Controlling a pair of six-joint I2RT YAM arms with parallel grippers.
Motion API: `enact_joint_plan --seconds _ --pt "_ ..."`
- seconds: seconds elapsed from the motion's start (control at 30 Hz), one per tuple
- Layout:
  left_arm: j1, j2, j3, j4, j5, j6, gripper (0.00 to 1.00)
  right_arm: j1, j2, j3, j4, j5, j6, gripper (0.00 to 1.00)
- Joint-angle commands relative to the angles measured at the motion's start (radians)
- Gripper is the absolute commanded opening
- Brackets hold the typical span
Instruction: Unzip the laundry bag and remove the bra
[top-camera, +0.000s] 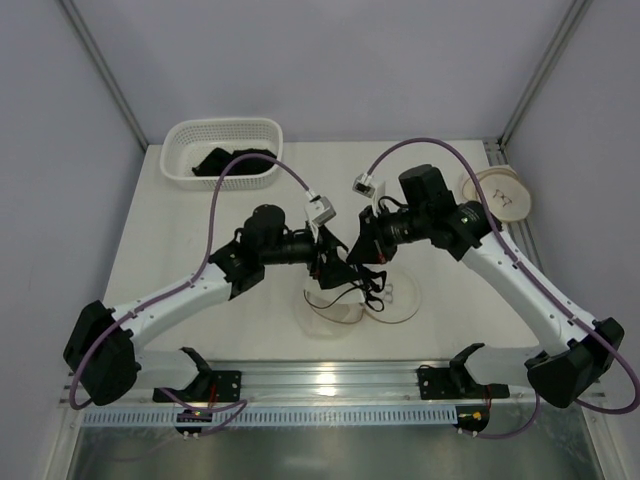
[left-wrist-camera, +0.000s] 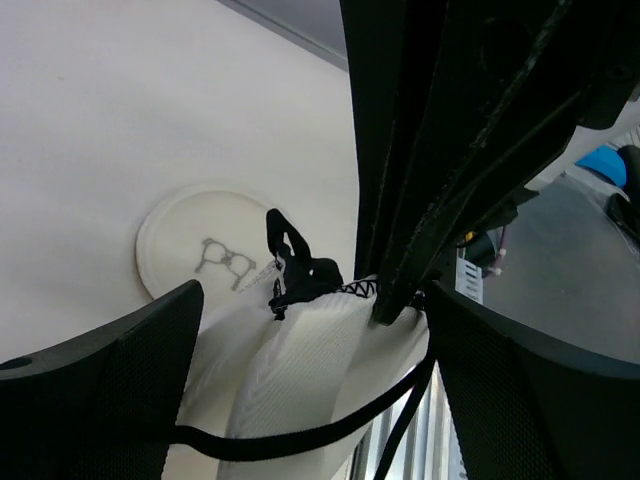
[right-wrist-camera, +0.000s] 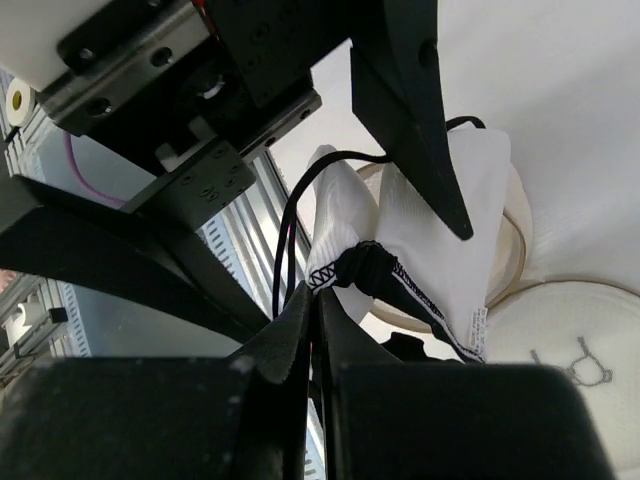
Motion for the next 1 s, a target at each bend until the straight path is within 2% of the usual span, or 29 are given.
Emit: enact_joint_plan --seconds 0.0,0.07,0.1,0.17,0.27,0.3,0.37,0.4,0.5,0.53,0.6,0.63,0.67,0.73,0.77,0.8,0.87,0.97 --pt "0.005 0.014 0.056 -0.015 0.166 0.019 0.90 0.005 -0.036 0.023 0.031 -0.045 -0.012 0.04" --pt "0.006 0.003 0.058 -0.034 0.165 0.039 0.76 0.005 -0.040 0.023 0.032 -0.035 -0.005 0.04" --pt "0.009 0.002 0.061 -0.058 0.165 0.045 0.53 0.005 -0.041 0.023 0.031 -0.028 -0.005 0.04" --pt "0.012 -0.005 0.072 -0.086 0.162 0.059 0.32 0.005 -0.041 0.026 0.029 -0.012 0.002 0.04" --pt "0.018 -0.009 0.081 -0.129 0.159 0.082 0.24 0.005 -0.044 0.031 0.028 0.011 0.008 0.04" --pt "0.017 -0.009 0.085 -0.138 0.154 0.088 0.17 0.003 -0.047 0.035 0.026 0.019 0.011 0.04" --pt "0.018 -0.008 0.087 -0.149 0.154 0.088 0.10 0.005 -0.050 0.040 0.026 0.030 0.015 0.04" --pt "0.018 -0.006 0.085 -0.149 0.153 0.088 0.02 0.003 -0.052 0.045 0.025 0.037 0.018 0.04" --pt "0.020 0.000 0.087 -0.149 0.151 0.082 0.00 0.005 -0.059 0.055 0.020 0.073 0.029 0.04" --pt "0.020 0.001 0.087 -0.150 0.143 0.082 0.00 0.005 -0.063 0.060 0.019 0.087 0.034 0.27" --pt "0.020 0.005 0.090 -0.155 0.134 0.083 0.00 0.005 -0.073 0.068 0.022 0.145 0.057 0.50" --pt "0.020 0.009 0.095 -0.157 0.107 0.088 0.00 0.003 -0.092 0.069 0.023 0.172 0.066 0.67" --pt "0.020 0.009 0.098 -0.188 0.079 0.088 0.00 0.003 -0.104 0.071 0.028 0.211 0.081 0.72" --pt "0.021 0.015 0.105 -0.209 0.039 0.094 0.00 0.005 -0.137 0.082 0.017 0.376 0.132 0.77" --pt "0.023 0.020 0.117 -0.216 -0.066 0.093 0.00 0.003 -0.147 0.086 0.008 0.436 0.149 0.80" --pt "0.029 0.021 0.124 -0.230 -0.122 0.086 0.00 0.003 -0.161 0.088 -0.009 0.559 0.169 0.80" --pt "0.053 0.035 0.147 -0.241 -0.279 0.051 0.00 0.005 -0.204 0.072 -0.020 0.643 0.215 0.80" --pt "0.165 0.089 0.205 -0.238 -0.333 -0.004 0.00 0.003 -0.266 0.027 -0.023 0.680 0.241 0.81"
